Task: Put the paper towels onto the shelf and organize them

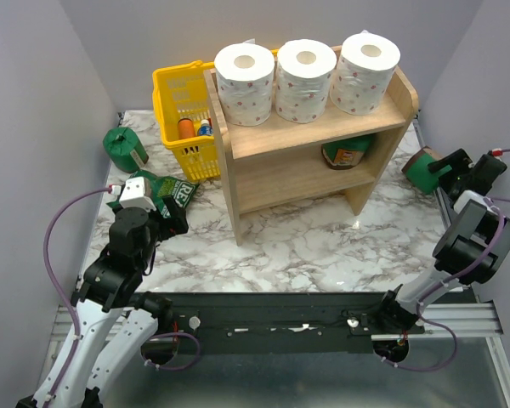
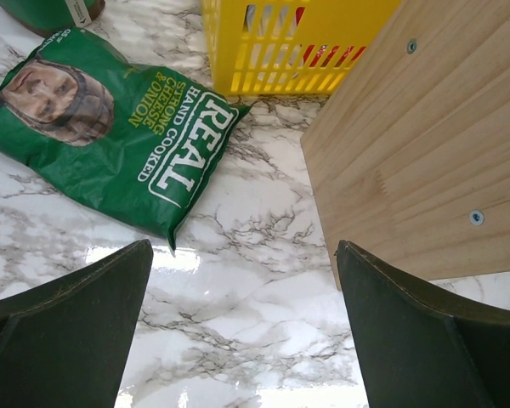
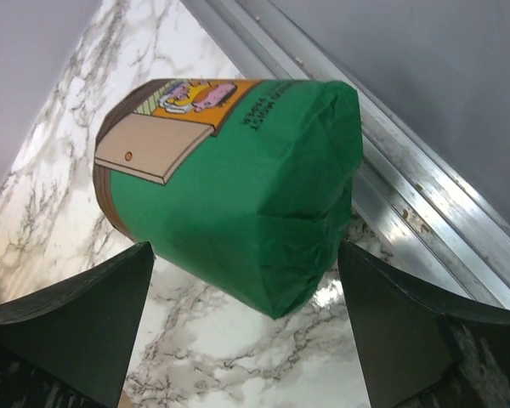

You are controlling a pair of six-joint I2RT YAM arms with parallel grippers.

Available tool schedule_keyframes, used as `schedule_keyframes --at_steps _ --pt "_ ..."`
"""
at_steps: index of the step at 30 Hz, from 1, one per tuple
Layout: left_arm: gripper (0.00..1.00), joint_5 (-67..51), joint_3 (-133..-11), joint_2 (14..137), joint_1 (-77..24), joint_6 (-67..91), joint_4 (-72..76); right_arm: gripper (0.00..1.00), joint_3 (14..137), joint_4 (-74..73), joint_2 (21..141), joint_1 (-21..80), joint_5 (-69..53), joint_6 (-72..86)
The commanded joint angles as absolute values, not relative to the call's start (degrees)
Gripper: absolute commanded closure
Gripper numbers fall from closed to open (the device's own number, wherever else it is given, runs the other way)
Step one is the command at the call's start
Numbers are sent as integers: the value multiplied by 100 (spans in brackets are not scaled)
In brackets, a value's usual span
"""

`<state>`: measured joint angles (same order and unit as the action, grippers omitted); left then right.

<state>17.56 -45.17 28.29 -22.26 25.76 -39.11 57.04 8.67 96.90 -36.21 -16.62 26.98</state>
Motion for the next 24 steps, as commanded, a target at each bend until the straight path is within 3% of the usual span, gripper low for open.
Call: schedule_keyframes --at_steps 1,9,16,24 --pt "1 1811 -4509 2892 -2259 2628 -3867 4 5801 1458 9949 -3683 -2162 2795" --pt "1 1828 -4500 2892 -2259 2619 -3858 7 6125 1319 10283 -3674 -2434 2830" --pt "1 1802 -4509 2918 -2267 2628 -3841 20 6275 1345 10476 -3656 -3048 2847" --pt "1 1776 -4491 2909 -2259 2602 -3823 22 6083 1423 10407 -3480 -3358 2953"
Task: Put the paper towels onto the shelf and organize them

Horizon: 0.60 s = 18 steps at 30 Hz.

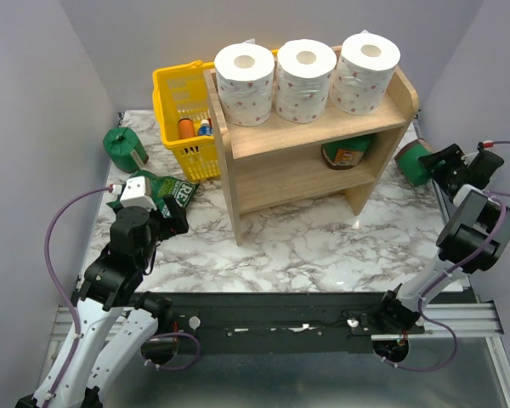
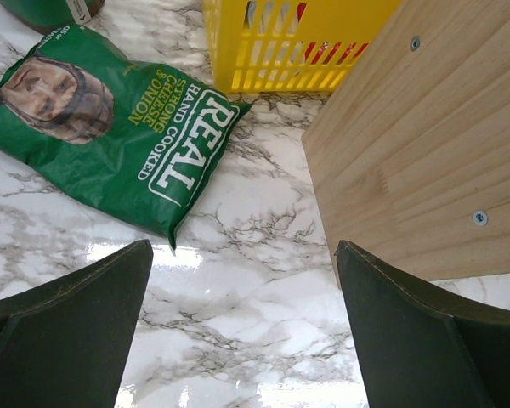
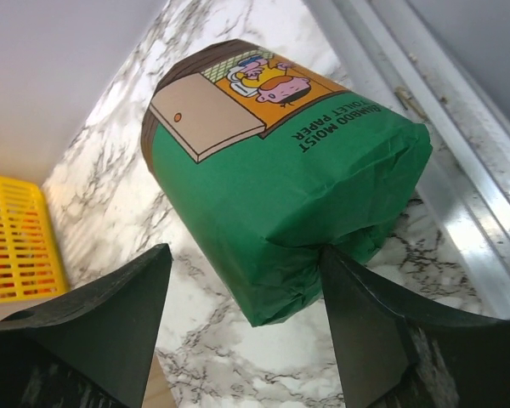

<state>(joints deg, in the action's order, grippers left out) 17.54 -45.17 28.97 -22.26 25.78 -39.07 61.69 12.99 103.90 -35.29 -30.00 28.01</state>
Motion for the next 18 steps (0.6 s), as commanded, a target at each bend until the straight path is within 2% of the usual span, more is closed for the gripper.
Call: schedule_keyframes --at_steps 1,9,18 --pt "1 1767 -4500 2918 -2267 2602 -3815 22 6030 1511 10319 -3480 -3331 2997" --pt "1 1775 -4483 2962 -2259 2602 -3806 12 5643 1802 10028 -3472 -2198 3559" --pt "1 1775 -4483 3015 -2259 2610 -3797 12 5714 2399 10511 -3463 -2724 4183"
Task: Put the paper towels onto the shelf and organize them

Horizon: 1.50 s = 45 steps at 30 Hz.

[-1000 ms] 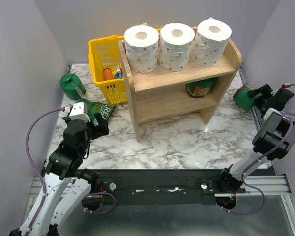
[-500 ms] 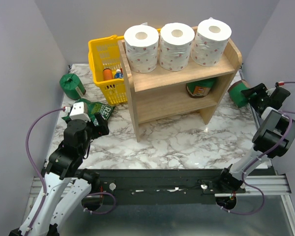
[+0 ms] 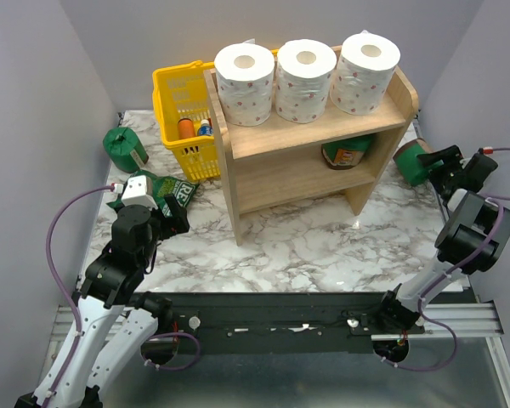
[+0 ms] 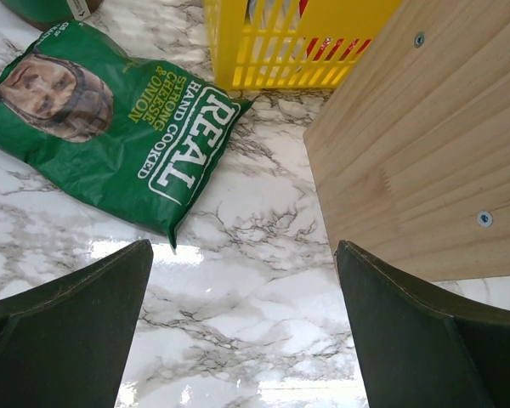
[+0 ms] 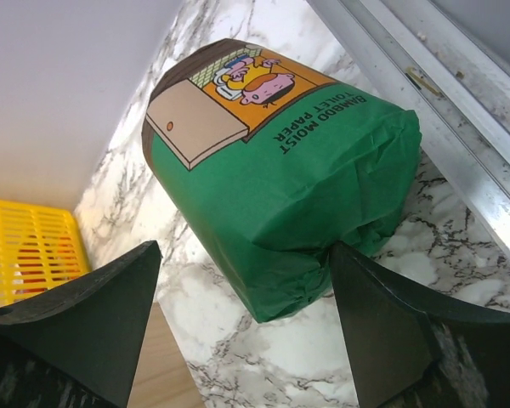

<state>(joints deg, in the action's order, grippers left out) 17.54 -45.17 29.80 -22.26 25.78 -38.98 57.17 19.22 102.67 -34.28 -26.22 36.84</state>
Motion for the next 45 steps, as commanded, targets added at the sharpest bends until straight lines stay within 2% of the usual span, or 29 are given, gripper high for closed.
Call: schedule_keyframes --at_steps 1,11,15,24,25,26,30,40,45 --pt "1 1784 -4482 3032 -2259 2610 -3788 12 5695 2460 10538 -3463 -2707 4227" --pt "1 1793 -4491 3076 -2259 2628 -3806 12 5827 2513 10792 -3314 -2566 4569" --pt "1 1819 -4500 3050 -2259 2628 -3815 18 5783 2716 10819 -3313 -2549 4685" --pt "1 1810 -4500 3050 -2259 2628 -3823 49 5353 4147 10705 -3313 -2812 4500" --pt "1 1811 -4509 3059 -2259 2619 -3832 56 5231 4253 10670 -3313 -2839 4517" --pt "1 1819 -4517 3015 -2259 2619 -3841 60 5142 4367 10592 -3313 -2848 4578" --pt "1 1784 -4465 2935 -2259 2593 -3762 65 4887 4658 10240 -3313 -2787 4527" --pt "1 1705 -4474 2971 -2259 2566 -3771 72 4781 2823 8677 -3261 -2251 3068" --pt "1 1635 -4465 2865 -2259 2540 -3753 73 4930 715 7797 -2954 -1320 1874"
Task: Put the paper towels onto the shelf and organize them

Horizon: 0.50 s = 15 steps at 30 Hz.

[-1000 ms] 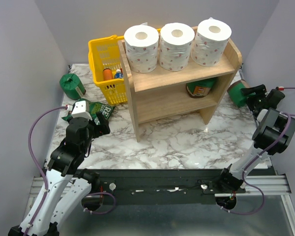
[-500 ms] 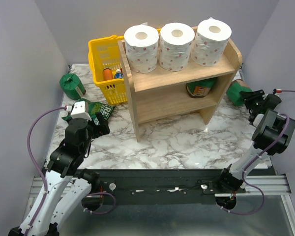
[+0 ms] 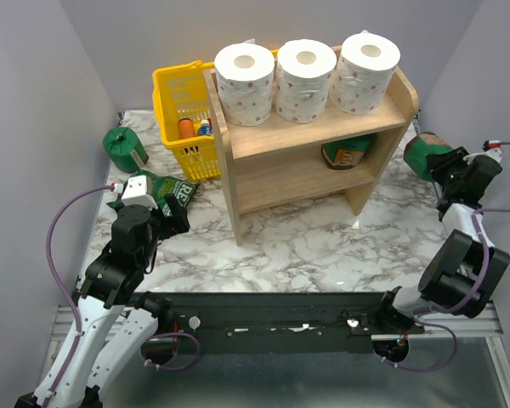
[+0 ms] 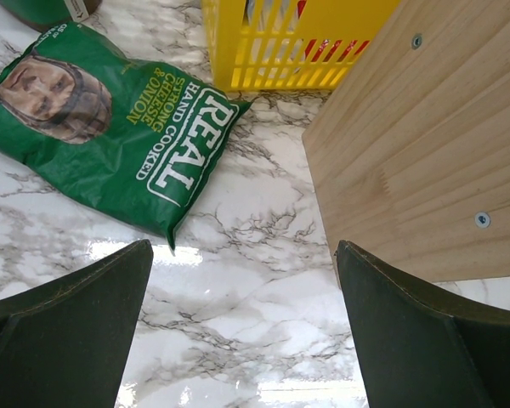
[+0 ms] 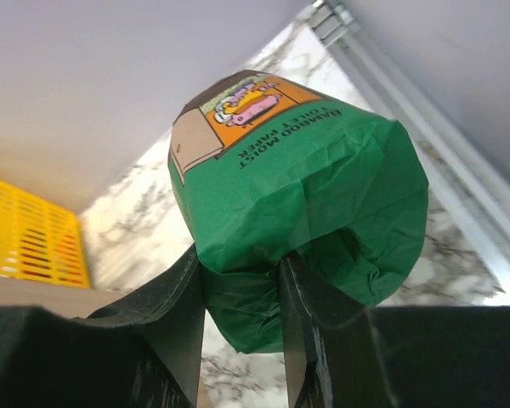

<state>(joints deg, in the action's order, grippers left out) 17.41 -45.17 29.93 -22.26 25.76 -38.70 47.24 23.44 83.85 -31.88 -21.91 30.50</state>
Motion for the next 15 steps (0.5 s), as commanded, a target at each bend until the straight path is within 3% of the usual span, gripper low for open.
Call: schedule_keyframes --at_steps 1,15 --pt "1 1626 -4465 2848 -2259 2549 -3744 72 4939 512 7639 -2910 -1153 1724" --pt "1 1354 -4403 2540 -2259 2487 -3630 71 5766 -2819 5942 -2382 -35 53"
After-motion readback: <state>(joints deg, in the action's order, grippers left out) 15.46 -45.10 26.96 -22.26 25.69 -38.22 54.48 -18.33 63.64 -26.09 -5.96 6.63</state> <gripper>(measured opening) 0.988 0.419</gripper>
